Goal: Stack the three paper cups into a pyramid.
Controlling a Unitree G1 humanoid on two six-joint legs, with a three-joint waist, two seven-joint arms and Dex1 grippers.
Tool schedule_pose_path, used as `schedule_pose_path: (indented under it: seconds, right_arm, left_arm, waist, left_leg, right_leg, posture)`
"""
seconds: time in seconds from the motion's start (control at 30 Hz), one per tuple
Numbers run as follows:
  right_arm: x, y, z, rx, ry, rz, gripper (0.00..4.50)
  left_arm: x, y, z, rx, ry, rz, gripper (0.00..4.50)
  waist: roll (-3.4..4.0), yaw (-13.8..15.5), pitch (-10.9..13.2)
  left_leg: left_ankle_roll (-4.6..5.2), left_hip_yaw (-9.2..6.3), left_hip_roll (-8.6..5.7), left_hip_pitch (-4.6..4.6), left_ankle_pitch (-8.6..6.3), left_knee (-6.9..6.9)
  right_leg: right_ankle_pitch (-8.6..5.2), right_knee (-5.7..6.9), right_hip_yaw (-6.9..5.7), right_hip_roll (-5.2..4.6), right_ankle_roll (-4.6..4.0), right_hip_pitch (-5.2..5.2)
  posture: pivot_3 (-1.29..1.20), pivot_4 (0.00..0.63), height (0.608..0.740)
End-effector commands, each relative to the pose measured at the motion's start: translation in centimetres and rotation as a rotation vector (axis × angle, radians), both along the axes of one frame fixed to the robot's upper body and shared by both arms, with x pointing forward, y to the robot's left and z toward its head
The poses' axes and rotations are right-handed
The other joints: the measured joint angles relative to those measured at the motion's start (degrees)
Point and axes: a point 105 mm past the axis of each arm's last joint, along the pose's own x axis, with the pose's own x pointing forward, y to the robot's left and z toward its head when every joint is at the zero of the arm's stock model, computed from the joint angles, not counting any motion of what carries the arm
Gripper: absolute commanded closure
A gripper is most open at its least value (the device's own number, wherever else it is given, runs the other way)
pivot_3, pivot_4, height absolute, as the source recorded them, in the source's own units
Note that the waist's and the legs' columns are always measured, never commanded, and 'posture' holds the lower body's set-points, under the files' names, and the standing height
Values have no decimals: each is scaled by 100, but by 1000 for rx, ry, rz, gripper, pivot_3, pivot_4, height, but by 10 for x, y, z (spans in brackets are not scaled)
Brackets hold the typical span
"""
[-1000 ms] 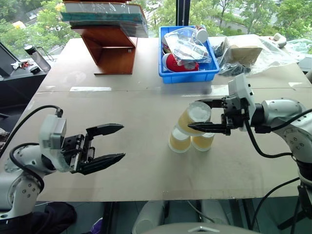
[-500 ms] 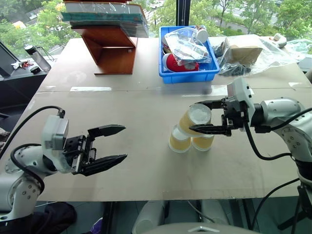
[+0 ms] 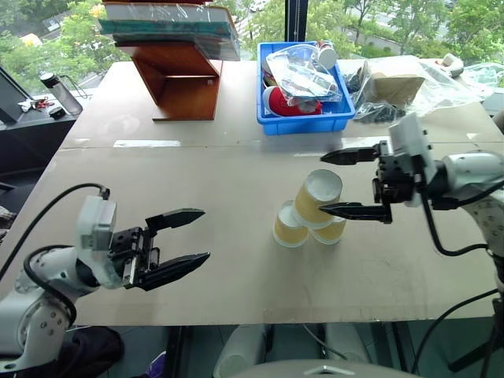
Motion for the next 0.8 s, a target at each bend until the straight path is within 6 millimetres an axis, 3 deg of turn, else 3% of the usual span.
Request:
schedule_pose_path:
  seconds: [0.03, 0.13, 0.3, 0.57, 0.8]
  right_arm:
    - [-13, -15, 16, 68, -28, -20, 78]
    - [-17, -31, 16, 95, -23, -84, 78]
    - [-28, -65, -2, 77, 6, -236, 78]
    - [-58, -127, -59, 3, 132, -503, 78]
    - [-66, -145, -81, -42, 137, -577, 78]
  left_arm:
    - [-2, -5, -2, 10, -19, 54, 0]
    - [0, -8, -10, 26, -10, 119, 0]
    - [2, 0, -21, 72, -7, 239, 0]
    - [-5, 20, -50, 168, 61, 338, 0]
    - [4, 22, -51, 164, 51, 361, 0]
  waist:
    - [-1, 12, 0]
    - [-1, 48, 0]
    - [-2, 120, -1]
    - [-12, 170, -13]
    - [-8, 158, -14]
  left_leg:
    - [0, 0, 0, 0, 0, 0]
    - [0, 1, 0, -1, 0, 3]
    - [0, 3, 0, 0, 0, 4]
    - [2, 10, 0, 13, -1, 6]
    - [2, 14, 1, 58, -2, 6]
  right_leg:
    - [0, 0, 0, -4, 0, 1]
    - [0, -1, 1, -6, 0, 2]
    - [0, 3, 2, -4, 0, 2]
    - [0, 5, 4, 9, 1, 15]
    - [1, 8, 8, 15, 1, 58]
  posture:
    - [0, 150, 740]
    - [0, 150, 740]
    - [0, 150, 740]
    - [0, 150, 740]
    - [0, 150, 740]
